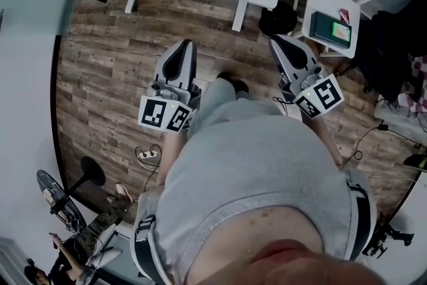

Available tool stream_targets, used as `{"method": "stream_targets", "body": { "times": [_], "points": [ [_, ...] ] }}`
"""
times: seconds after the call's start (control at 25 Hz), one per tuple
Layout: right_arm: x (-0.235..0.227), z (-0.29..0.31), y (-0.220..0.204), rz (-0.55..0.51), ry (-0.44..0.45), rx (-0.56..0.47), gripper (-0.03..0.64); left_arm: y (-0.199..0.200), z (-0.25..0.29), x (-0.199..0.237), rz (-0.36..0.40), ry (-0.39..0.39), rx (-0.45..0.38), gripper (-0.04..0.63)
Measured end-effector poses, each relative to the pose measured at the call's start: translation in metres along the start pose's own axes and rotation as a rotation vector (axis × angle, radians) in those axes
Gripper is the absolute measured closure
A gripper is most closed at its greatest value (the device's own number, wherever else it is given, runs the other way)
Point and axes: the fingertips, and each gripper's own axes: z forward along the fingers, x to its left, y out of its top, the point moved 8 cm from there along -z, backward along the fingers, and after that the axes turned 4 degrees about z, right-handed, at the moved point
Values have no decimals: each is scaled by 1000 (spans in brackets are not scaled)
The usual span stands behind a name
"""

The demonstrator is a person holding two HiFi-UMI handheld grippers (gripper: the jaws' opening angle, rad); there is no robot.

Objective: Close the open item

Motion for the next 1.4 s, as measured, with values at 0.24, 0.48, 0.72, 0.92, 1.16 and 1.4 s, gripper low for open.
{"method": "stream_targets", "body": {
  "times": [0.24,0.48,0.72,0.92,1.16,1.4],
  "points": [
    [-2,15,-2,8,27,15,548,-4,-4,14,-27,45,8,578],
    [-10,37,0,0,18,3,548,-5,15,38,-31,32,1,578],
    [-35,81,5,-16,-12,-7,548,1,52,83,-13,0,-11,578],
    [-56,125,18,-12,-35,-30,548,8,84,134,-25,9,-3,578],
    [-79,172,36,-15,-69,-48,548,33,127,180,2,-20,-10,578],
    [-94,213,39,-7,-95,-63,548,39,159,218,8,-55,0,578]
  ]
}}
